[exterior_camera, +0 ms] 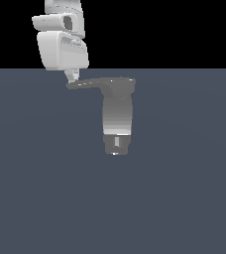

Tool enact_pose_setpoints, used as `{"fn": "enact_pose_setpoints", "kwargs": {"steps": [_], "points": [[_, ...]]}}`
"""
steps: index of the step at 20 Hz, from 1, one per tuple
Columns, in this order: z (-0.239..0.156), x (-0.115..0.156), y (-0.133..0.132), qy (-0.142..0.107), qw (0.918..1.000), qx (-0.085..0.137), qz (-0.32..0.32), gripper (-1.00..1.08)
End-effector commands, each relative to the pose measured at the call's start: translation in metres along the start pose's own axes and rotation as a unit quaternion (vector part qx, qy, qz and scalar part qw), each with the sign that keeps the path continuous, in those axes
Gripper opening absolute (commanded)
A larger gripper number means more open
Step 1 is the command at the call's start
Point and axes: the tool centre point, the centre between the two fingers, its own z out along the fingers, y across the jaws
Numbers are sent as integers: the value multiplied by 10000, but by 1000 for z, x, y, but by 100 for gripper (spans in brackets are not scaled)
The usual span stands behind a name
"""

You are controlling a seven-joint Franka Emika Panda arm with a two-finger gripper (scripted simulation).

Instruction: Turn on the faucet by rotating a designated handle.

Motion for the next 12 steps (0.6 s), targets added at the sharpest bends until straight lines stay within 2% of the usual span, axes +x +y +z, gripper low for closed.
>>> {"fn": "enact_pose_setpoints", "kwargs": {"steps": [1,12], "points": [[0,-3,11,7,10000,-15,-28,-100],[0,12,28,0,10000,-6,-8,-100]]}}
